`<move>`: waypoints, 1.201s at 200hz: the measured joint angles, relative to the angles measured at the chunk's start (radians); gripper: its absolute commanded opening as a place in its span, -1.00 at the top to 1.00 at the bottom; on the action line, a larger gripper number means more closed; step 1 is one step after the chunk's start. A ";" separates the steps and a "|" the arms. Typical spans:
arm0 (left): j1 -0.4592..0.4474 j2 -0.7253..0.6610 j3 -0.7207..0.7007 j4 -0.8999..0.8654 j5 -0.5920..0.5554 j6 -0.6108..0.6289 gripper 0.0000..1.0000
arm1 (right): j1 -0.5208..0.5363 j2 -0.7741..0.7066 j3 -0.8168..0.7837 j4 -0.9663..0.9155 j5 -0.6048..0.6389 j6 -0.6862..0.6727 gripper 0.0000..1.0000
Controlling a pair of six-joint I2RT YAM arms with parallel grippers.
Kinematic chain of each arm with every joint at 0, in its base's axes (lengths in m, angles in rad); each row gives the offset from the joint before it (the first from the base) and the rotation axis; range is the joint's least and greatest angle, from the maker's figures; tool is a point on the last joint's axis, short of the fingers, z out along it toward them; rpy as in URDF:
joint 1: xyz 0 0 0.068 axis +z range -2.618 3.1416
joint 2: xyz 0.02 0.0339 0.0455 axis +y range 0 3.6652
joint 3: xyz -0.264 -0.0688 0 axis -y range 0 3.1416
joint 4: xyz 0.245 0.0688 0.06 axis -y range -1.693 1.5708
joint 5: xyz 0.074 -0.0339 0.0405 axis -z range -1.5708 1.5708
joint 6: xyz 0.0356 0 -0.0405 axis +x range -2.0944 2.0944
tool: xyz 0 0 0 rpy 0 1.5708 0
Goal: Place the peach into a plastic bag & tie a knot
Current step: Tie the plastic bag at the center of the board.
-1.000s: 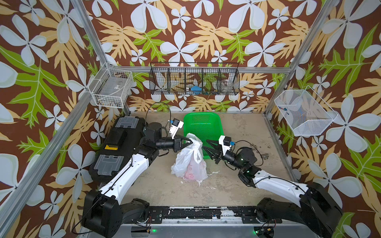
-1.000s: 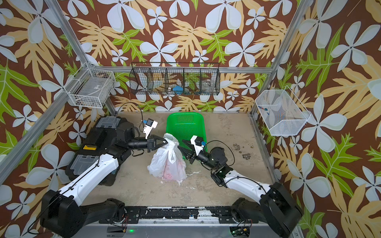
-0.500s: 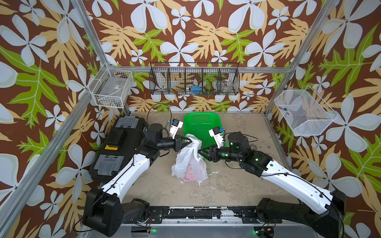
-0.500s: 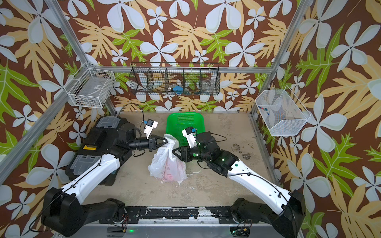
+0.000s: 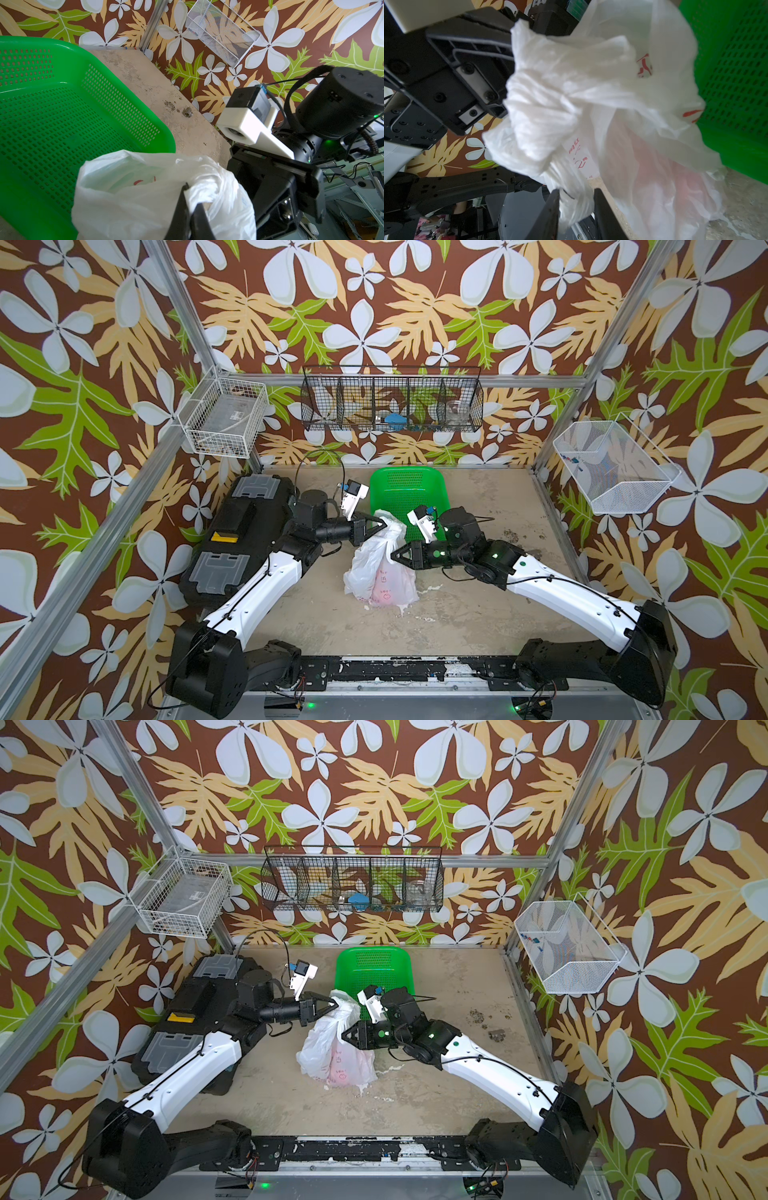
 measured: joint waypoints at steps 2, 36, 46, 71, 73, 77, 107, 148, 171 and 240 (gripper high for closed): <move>0.000 0.000 -0.001 0.001 0.000 0.000 1.00 | 0.000 0.001 0.000 0.003 -0.002 0.005 0.18; 0.000 -0.005 -0.010 0.007 -0.004 -0.014 1.00 | 0.000 0.032 0.002 0.036 -0.022 0.043 0.34; 0.000 -0.009 -0.014 0.013 -0.010 -0.018 1.00 | 0.000 0.036 0.002 0.046 -0.023 0.063 0.49; 0.000 -0.018 -0.026 0.021 -0.014 -0.019 1.00 | 0.000 0.047 0.003 0.052 -0.021 0.066 0.77; 0.000 -0.018 -0.027 0.022 -0.016 -0.019 1.00 | 0.000 0.047 0.003 0.053 -0.021 0.067 0.80; 0.000 -0.020 -0.029 0.023 -0.018 -0.022 1.00 | 0.000 0.048 0.003 0.055 -0.021 0.068 0.86; 0.005 -0.031 -0.032 0.021 -0.025 -0.026 1.00 | 0.000 0.055 0.014 0.017 0.006 0.058 1.00; 0.069 -0.058 0.058 -0.111 -0.117 -0.009 1.00 | 0.000 0.060 0.152 -0.261 0.238 -0.118 1.00; 0.080 -0.090 0.108 -0.219 -0.180 0.040 1.00 | 0.000 0.068 0.206 -0.414 0.439 -0.231 1.00; 0.114 -0.095 0.032 -0.362 -0.287 0.114 1.00 | -0.006 0.155 0.159 -0.600 0.870 -0.380 1.00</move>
